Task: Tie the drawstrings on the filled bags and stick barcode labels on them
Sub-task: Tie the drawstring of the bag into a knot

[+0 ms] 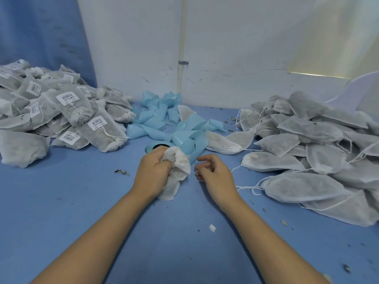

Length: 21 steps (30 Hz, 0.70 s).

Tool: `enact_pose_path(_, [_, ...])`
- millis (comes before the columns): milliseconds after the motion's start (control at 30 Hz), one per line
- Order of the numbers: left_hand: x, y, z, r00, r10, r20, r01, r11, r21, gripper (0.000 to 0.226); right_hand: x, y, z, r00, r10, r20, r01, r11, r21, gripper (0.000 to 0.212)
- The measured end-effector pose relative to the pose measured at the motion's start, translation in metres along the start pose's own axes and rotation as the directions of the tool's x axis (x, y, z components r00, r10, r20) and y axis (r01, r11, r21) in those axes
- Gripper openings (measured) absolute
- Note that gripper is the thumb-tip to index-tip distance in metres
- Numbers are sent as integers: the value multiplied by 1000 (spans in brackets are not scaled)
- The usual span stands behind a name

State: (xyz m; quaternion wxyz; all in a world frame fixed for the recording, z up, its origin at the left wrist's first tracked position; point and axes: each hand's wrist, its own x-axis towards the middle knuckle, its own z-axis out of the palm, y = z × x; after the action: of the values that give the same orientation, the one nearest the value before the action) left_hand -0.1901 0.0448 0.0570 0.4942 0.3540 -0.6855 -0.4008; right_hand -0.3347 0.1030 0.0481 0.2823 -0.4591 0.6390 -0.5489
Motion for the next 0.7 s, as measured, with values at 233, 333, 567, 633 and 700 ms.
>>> enact_pose_path(233, [-3, -2, -3, 994, 16, 110, -20, 999, 35, 10, -1, 0, 1, 1000, -24, -10, 23, 999, -31, 28])
enact_pose_path(333, [-5, 2, -2, 986, -12, 166, 25, 997, -75, 34, -1, 1, -1, 997, -71, -36, 70, 996, -49, 28])
enact_pose_path(567, [-10, 8, 9, 951, -59, 304, 112, 981, -160, 48, -3, 1, -4, 986, -167, -12, 166, 986, -21, 32])
enact_pose_path(633, [-10, 8, 12, 946, -56, 321, 112, 981, -156, 55, -3, 1, -4, 986, -167, -6, 167, 986, 8, 27])
enact_pose_path(700, [-9, 7, 12, 942, -53, 332, 108, 983, -149, 55, -4, 0, -3, 985, -173, -16, 174, 984, 28, 30])
